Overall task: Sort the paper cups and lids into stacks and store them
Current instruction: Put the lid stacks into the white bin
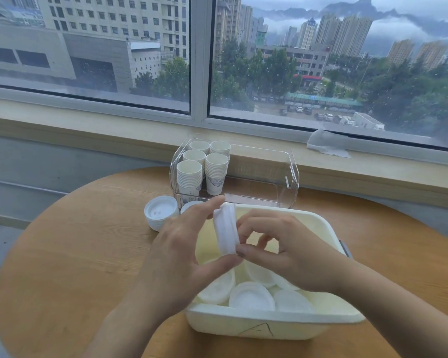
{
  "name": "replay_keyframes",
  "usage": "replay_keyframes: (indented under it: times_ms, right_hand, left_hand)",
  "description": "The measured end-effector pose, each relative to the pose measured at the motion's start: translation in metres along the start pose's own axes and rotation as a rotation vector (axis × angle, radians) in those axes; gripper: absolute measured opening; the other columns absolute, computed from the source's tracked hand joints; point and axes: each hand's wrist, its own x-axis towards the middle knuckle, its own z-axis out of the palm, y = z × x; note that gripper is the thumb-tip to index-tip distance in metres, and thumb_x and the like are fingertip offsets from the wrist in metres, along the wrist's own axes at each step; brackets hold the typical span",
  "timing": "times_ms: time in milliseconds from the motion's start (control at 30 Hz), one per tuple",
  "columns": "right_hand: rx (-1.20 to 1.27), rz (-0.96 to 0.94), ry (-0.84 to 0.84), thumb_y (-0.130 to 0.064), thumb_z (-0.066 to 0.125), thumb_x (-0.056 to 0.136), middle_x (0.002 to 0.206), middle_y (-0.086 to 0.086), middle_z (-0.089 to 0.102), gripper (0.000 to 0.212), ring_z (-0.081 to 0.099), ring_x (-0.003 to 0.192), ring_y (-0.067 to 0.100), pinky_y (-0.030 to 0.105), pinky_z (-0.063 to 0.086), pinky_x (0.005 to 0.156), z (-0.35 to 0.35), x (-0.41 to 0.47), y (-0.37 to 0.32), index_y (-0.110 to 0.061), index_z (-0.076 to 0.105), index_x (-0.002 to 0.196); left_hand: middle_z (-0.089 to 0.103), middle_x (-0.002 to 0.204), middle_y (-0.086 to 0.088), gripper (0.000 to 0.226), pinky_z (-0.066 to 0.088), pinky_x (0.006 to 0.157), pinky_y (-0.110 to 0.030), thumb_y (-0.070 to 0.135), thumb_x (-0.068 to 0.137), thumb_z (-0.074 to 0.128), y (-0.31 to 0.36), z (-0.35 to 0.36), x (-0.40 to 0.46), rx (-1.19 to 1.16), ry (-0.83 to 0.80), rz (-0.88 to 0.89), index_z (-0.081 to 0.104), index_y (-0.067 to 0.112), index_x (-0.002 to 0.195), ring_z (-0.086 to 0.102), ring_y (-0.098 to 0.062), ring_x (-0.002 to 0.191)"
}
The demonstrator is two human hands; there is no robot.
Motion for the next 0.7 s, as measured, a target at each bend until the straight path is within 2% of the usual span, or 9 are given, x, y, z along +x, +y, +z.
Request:
replay_keyframes:
  times_ms: [133,200,267,367,467,700]
  right_hand:
    - [0.183,-0.003,-0.044,-0.018,0.067,0.103,0.117,-0.005,0.071,0.008,0.064,0.112,0.024,0.030,0.054,0.090,-0.0020,-0.0009,-0.0021,-0.017,0.070,0.096]
    - [0.251,-0.005,-0.058,-0.015,0.066,0.103,0.117,-0.004,0.072,0.007,0.065,0.111,0.023,0.029,0.053,0.090,-0.0037,-0.0026,-0.0042,-0.016,0.071,0.098]
    - [0.279,-0.013,-0.066,-0.014,0.066,0.103,0.119,-0.002,0.072,0.007,0.065,0.111,0.024,0.029,0.052,0.091,-0.0048,-0.0034,-0.0052,-0.018,0.072,0.101]
    - [0.298,-0.020,-0.072,-0.014,0.066,0.103,0.123,-0.001,0.071,0.007,0.065,0.115,0.026,0.034,0.053,0.094,-0.0057,-0.0036,-0.0052,-0.018,0.072,0.102]
    - [0.330,-0.020,-0.059,-0.014,0.065,0.104,0.128,0.001,0.070,0.007,0.063,0.120,0.027,0.038,0.053,0.097,-0.0047,-0.0038,-0.0047,-0.012,0.071,0.103]
    - [0.397,-0.034,-0.061,-0.010,0.069,0.101,0.125,0.007,0.070,0.005,0.065,0.120,0.031,0.048,0.055,0.102,-0.0014,0.0015,-0.0061,-0.004,0.069,0.101]
  left_hand:
    - [0.055,0.141,0.025,0.080,0.048,0.105,-0.026,0.061,0.078,0.079,0.0011,-0.0029,0.0024,-0.086,-0.007,0.042,0.049,0.040,0.149,0.054,-0.004,0.133]
    - [0.055,0.144,0.019,0.082,0.053,0.103,-0.030,0.053,0.078,0.086,0.0005,-0.0024,0.0029,-0.153,-0.020,0.048,0.051,0.037,0.150,0.055,-0.011,0.135]
    - [0.055,0.144,0.016,0.082,0.055,0.100,-0.026,0.043,0.077,0.091,0.0011,-0.0021,0.0025,-0.231,-0.033,0.046,0.052,0.036,0.149,0.054,-0.014,0.137]
    - [0.062,0.140,0.016,0.082,0.054,0.102,-0.022,0.032,0.077,0.092,0.0027,-0.0033,0.0019,-0.360,-0.081,-0.006,0.051,0.039,0.148,0.056,-0.011,0.137]
    - [0.065,0.139,0.017,0.082,0.053,0.104,-0.024,0.030,0.078,0.092,0.0025,-0.0061,0.0022,-0.454,-0.121,-0.053,0.050,0.043,0.147,0.057,-0.009,0.137]
    - [0.064,0.138,0.012,0.076,0.057,0.101,-0.032,0.027,0.079,0.092,0.0064,-0.0094,0.0049,-0.459,-0.113,-0.046,0.053,0.046,0.142,0.058,-0.014,0.136]
